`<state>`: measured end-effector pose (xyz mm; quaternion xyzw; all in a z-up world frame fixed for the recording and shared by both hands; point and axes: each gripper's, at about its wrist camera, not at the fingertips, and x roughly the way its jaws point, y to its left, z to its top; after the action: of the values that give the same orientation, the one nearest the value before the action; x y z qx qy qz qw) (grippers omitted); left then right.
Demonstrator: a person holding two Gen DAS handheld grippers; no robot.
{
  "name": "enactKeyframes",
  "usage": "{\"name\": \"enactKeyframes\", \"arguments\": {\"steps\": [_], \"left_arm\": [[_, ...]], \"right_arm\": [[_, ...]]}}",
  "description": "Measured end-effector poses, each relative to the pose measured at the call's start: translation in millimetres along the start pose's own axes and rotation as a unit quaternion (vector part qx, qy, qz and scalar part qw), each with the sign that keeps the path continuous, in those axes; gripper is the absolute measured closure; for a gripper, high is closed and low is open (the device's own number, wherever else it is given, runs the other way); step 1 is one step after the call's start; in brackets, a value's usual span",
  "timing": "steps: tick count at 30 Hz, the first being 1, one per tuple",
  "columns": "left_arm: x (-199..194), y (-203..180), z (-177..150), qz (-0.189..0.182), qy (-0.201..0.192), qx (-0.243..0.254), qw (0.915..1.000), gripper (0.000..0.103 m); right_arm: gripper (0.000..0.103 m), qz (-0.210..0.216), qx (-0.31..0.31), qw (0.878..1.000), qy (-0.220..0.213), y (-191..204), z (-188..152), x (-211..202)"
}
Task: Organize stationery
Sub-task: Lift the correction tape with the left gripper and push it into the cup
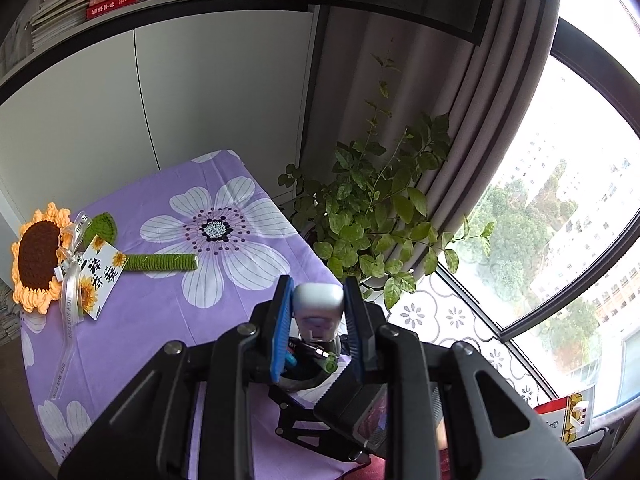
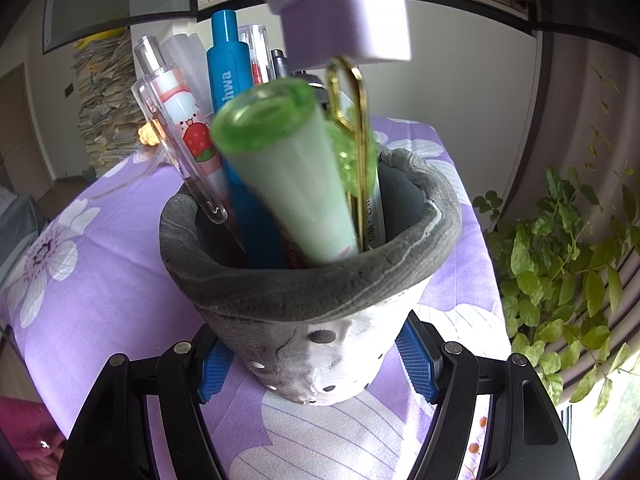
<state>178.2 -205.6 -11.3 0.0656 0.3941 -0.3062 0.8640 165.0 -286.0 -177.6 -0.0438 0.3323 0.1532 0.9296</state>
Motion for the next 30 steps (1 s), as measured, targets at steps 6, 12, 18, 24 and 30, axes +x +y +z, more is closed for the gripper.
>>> {"name": "enactKeyframes", "arguments": {"steps": [6,12,18,24,30], "left_arm": [[25.8,-3.5,-2.8,-0.003,0.04,0.021,0.999,0.08],[29.1,5.2,-7.0,-0.002,0.052,0.018,0.9985,0.079],[33.6,0.2,-6.7,-0.007,0.048,0.035,0.9982,0.08],[47.4,5.6,-12.6,-0.009,0.07,0.048,0.9964,0.079],[52.3,10.6,-19.8,-0.02,0.083,0.046,0.9952,0.079]], "right_arm": [[0.03,0.0,0.0,1.0,0.0,0.2,0.0,0.0],[0.03,0.0,0.0,1.0,0.0,-0.1,0.3,0.5],[0.03,0.0,0.0,1.0,0.0,0.6,0.3,0.3],[0.03,0.0,0.0,1.0,0.0,0.5,0.3,0.4],[0.03,-0.003,-0.008,1.0,-0.001,4.2,0.2,-0.5]]}}
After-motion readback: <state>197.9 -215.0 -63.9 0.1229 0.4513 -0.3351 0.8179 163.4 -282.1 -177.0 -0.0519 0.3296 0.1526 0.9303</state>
